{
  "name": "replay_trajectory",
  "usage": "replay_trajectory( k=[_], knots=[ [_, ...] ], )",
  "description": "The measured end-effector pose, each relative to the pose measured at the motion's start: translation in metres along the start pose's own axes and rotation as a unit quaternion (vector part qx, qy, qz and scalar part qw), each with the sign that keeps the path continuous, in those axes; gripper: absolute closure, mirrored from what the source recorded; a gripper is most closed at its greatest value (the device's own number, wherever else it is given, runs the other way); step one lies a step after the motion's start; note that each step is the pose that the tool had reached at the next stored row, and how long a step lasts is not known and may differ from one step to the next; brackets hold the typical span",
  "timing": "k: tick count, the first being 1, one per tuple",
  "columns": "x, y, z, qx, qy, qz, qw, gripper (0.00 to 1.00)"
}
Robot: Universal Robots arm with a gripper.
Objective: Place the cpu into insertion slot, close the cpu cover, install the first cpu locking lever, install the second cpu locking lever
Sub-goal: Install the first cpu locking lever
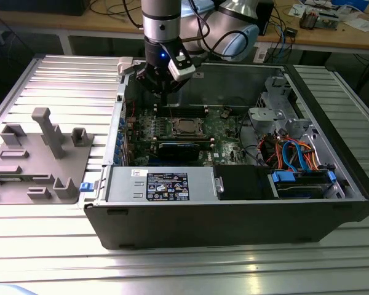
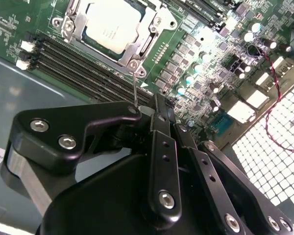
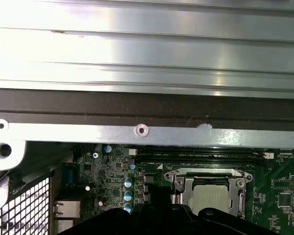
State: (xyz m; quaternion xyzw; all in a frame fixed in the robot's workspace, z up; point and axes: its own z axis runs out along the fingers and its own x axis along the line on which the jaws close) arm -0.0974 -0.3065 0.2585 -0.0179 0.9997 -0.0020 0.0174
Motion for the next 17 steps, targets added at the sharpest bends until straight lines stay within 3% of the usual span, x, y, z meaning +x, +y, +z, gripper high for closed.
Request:
replay_trajectory(
  k=[4,12,17],
  knots=[
    [-0.0042,-0.0001,0.0002,0.0,0.0,0.0,1.0,0.89],
    [-0.0046,-0.0001,0.0002,0.0,0.0,0.0,1.0,0.89],
    [-0.0086,-0.0002,0.0004,-0.0001,0.0,0.0,1.0,0.89]
  ],
)
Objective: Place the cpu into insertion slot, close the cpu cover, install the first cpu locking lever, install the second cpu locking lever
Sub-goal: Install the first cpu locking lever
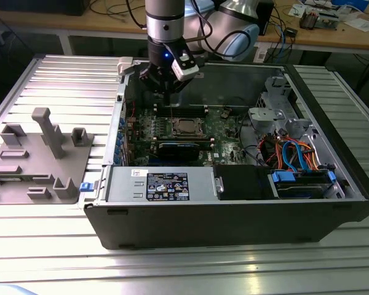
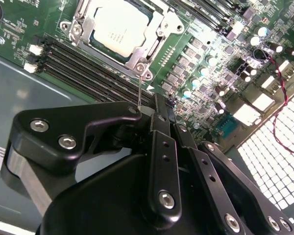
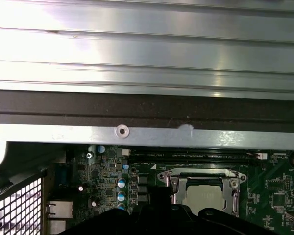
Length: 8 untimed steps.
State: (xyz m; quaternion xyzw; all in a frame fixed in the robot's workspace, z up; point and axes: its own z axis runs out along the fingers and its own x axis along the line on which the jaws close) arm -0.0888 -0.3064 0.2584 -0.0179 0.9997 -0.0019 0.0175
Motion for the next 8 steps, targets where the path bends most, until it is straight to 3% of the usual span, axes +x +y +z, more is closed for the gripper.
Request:
replay_trajectory(
  k=[4,8],
  knots=[
    [-0.0094,-0.0004,0.0003,0.0001,0.0,0.0,1.0,0.89],
    [-0.0141,-0.0005,0.0005,0.0001,0.0,0.0,1.0,0.89]
  ],
)
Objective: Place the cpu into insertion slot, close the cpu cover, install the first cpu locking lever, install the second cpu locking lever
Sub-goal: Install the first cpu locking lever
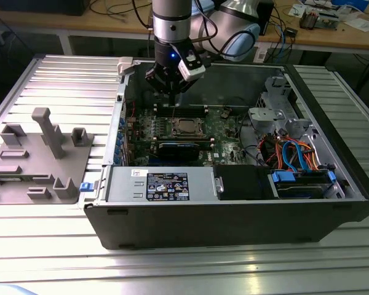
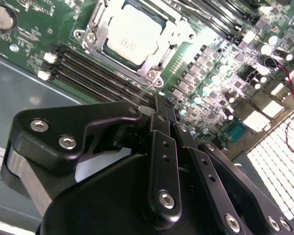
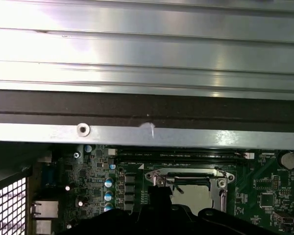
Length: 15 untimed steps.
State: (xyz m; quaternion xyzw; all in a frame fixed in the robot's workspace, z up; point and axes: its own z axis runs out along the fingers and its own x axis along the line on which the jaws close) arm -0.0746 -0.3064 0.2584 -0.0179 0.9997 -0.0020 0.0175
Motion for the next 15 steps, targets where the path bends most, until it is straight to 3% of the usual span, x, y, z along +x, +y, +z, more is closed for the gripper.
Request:
replay_trajectory(
  k=[3,12,15],
  knots=[
    [-0.0042,-0.0002,0.0001,0.0,0.0,0.0,1.0,0.89],
    [-0.0046,-0.0002,0.0004,-0.0004,0.0,0.0,1.0,0.89],
    [-0.0059,-0.0005,0.0019,-0.0092,-0.0004,0.006,0.9999,0.89]
  ],
)
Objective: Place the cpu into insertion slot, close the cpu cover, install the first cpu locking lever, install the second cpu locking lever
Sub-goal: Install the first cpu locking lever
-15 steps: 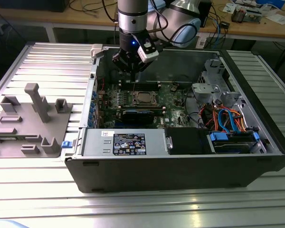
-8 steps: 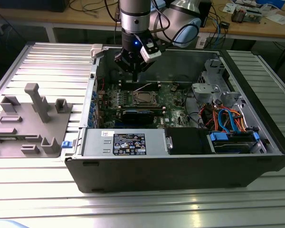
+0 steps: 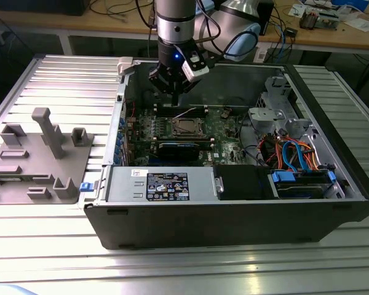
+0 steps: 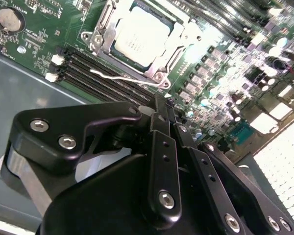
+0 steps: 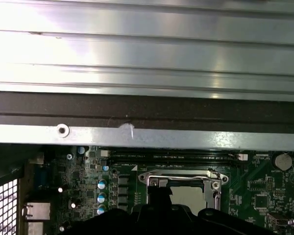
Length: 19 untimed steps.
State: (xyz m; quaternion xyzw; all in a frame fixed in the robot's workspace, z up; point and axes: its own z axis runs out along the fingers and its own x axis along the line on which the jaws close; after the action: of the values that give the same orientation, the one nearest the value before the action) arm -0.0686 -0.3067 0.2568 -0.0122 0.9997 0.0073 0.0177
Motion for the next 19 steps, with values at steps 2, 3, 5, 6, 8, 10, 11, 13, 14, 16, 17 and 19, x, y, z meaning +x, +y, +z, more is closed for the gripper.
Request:
replay_trajectory(
  k=[2,3,5,6,8,10,11,13,14,16,17,19],
  knots=[
    [-0.0005,-0.0001,0.0015,-0.0019,-0.0001,0.008,1.0,0.89],
    [-0.0006,-0.0001,0.0021,-0.0028,-0.0001,0.011,0.9999,0.89],
    [-0.002,-0.0002,0.0048,-0.0034,-0.0003,0.016,0.9999,0.89],
    [-0.0023,-0.0002,0.0059,-0.0033,-0.0004,0.019,0.9998,0.89],
    [-0.0035,-0.0003,0.0087,-0.0032,-0.0006,0.033,0.9995,0.89],
    [-0.0041,-0.0003,0.0107,-0.0056,-0.0007,0.038,0.9993,0.89],
    [-0.0045,-0.0003,0.0116,-0.0063,-0.0007,0.038,0.9993,0.89],
    [-0.0058,-0.0004,0.0142,-0.0068,-0.0007,0.038,0.9992,0.89],
    [-0.0064,-0.0004,0.0154,-0.0068,-0.0007,0.038,0.9992,0.89],
    [-0.0081,-0.0003,0.0178,-0.0068,-0.0007,0.038,0.9993,0.89],
    [-0.0087,-0.0002,0.0185,-0.0069,-0.0007,0.037,0.9993,0.89],
    [-0.0113,0.0002,0.02,-0.0069,-0.0006,0.036,0.9993,0.89]
  ],
)
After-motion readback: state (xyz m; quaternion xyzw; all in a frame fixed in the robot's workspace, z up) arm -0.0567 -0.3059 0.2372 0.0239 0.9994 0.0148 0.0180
